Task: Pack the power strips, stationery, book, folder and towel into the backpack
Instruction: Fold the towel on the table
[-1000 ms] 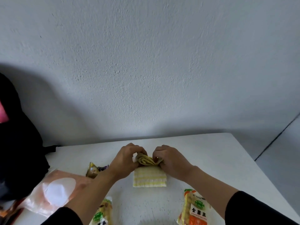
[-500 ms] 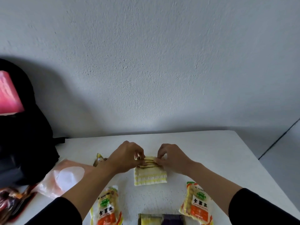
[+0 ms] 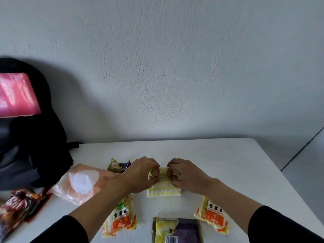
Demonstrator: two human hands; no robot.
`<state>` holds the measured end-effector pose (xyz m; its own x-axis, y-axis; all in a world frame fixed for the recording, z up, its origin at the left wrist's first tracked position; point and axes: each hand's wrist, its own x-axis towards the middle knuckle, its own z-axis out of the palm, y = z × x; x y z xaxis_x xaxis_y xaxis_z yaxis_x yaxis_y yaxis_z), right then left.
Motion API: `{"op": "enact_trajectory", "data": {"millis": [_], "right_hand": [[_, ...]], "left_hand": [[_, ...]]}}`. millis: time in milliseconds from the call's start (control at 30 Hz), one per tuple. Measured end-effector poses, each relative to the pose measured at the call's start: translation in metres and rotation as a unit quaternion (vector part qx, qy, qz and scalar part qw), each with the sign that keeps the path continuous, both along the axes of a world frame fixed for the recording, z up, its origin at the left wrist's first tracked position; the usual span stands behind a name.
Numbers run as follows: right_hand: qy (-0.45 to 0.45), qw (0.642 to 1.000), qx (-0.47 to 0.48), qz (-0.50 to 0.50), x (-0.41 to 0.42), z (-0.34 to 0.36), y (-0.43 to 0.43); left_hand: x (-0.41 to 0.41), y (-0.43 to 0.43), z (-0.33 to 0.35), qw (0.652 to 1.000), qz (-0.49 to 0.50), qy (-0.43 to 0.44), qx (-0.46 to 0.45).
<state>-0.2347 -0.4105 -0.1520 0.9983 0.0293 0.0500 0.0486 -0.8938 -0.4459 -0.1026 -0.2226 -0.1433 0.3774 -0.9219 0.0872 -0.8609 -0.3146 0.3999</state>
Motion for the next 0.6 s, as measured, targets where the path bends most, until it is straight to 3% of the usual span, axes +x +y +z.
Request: {"op": "enact_trajectory", "data": {"millis": [133,233,333,467,600], "right_hand": [[-0.013,1.000,-0.004,0.004,-0.005,0.001,0.005],[-0.017,1.000,-0.009,-0.006,-0.006,0.004,0.010],[-0.048,0.998,-0.048,0.012,-0.008,0.003,0.018],[-0.068,0.994,-0.081,0.031,-0.017,0.002,0.020],[-0.027,0.999,0.024,0.001,-0.023,0.011,0.018]], "left_hand": [[-0.006,0.012,0.004,1.000,-0.011,0.024,0.009],[-0.016,0.011,0.012,0.992,0.067,0.102,-0.016],[-0.011,0.000,0.014,0.985,0.139,0.102,-0.007],[-0.005,-0.002,0.020,0.986,0.088,0.094,0.109],[-0.012,0.003,0.020,0.988,0.048,0.040,0.139]]}}
